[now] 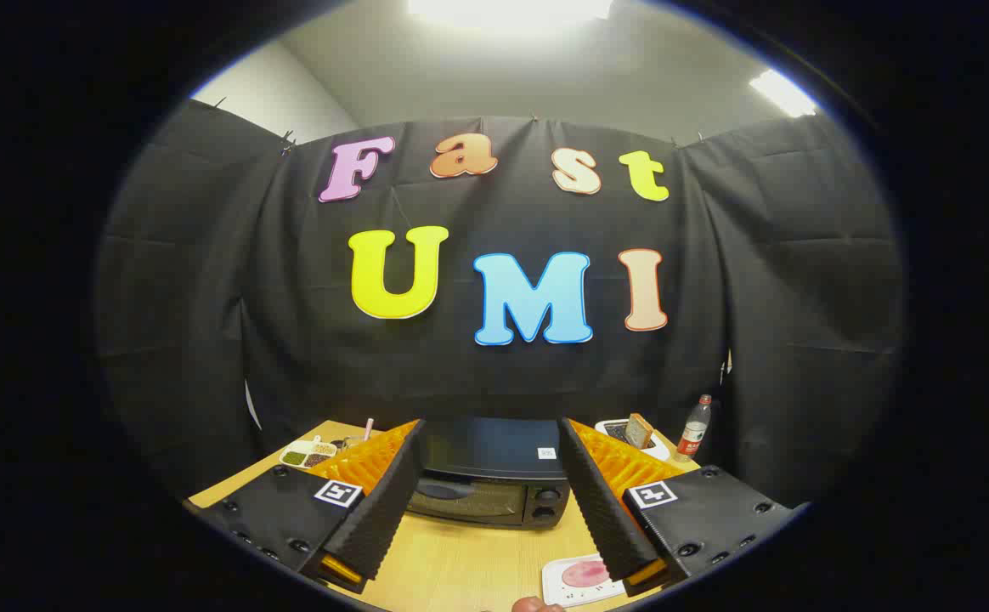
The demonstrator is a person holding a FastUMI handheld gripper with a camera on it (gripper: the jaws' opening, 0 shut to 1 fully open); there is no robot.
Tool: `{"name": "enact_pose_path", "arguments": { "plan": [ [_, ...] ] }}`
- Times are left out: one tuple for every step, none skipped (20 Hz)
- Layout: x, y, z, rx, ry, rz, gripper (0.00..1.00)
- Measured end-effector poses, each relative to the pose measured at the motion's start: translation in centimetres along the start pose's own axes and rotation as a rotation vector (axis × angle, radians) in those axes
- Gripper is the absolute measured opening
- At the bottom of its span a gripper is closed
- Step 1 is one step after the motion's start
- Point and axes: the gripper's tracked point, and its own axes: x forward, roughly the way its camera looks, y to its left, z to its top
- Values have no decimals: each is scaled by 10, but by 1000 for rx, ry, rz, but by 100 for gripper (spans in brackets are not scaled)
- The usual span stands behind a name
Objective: Open the toaster oven, put the food inside, and close the toaster oven door.
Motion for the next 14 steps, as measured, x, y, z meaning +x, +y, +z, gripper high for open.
{"name": "enact_pose_path", "arguments": {
  "plan": [
    [0,-1,0,1,1,-10,98],
    [-1,-1,1,5,4,-21,98],
    [-3,-2,2,11,5,-32,98],
    [-4,-2,2,18,9,-46,98],
    [-4,-1,2,24,10,-55,98],
    [-4,-1,2,29,10,-65,98],
    [-4,-1,2,31,11,-72,98],
    [-5,-2,3,30,11,-78,98],
    [-6,-2,4,28,10,-82,98],
    [-6,-3,4,26,11,-86,98],
    [-6,-4,4,26,14,-88,98],
    [-7,-4,4,26,19,-89,98],
    [-8,-5,4,27,22,-92,98],
    [-9,-5,4,28,24,-94,98]
  ]
}}
